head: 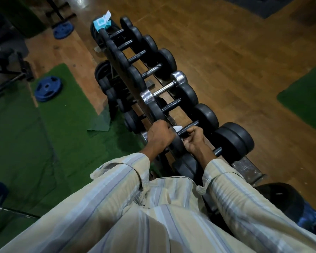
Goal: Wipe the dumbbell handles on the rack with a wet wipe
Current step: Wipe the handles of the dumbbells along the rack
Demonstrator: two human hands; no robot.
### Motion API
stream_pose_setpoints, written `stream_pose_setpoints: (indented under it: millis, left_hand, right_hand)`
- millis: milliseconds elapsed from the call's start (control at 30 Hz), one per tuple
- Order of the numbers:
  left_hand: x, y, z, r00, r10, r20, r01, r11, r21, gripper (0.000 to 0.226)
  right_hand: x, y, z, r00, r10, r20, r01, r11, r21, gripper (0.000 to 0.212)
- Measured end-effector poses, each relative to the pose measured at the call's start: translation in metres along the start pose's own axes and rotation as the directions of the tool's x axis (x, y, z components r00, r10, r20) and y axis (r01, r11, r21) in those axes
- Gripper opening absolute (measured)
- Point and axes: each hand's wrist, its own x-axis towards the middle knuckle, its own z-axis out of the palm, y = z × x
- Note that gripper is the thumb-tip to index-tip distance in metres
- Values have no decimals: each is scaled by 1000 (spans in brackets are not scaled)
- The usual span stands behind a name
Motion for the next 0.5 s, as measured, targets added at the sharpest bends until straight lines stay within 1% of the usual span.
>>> stream_pose_setpoints:
  millis: [100,167,200,300,367,433,500]
  left_hand:
    - [2,-2,1,1000,9,-13,-8,1000,8,26]
    - [2,-3,1,1000,21,-22,-21,1000,4,26]
    - [2,-3,0,999,26,-19,-26,1000,1,26]
    - [0,-4,0,1000,30,3,-30,999,-17,29]
    - [0,-4,-1,1000,26,8,-25,999,-24,30]
    - [-1,-4,-1,1000,22,16,-22,999,-31,30]
    - [-2,-4,-1,1000,21,20,-21,999,-29,29]
  right_hand:
    - [4,2,-5,1000,15,-5,-15,1000,-17,29]
    - [13,3,-14,999,35,-29,-36,999,-40,21]
    - [13,3,-18,998,31,-47,-32,999,-9,14]
    - [21,1,-32,995,-28,-101,37,995,91,22]
    - [20,-8,-37,988,-86,-126,104,984,146,19]
    - [21,-19,-38,972,-118,-206,158,969,192,22]
    - [25,-26,-36,950,-115,-289,187,954,234,29]
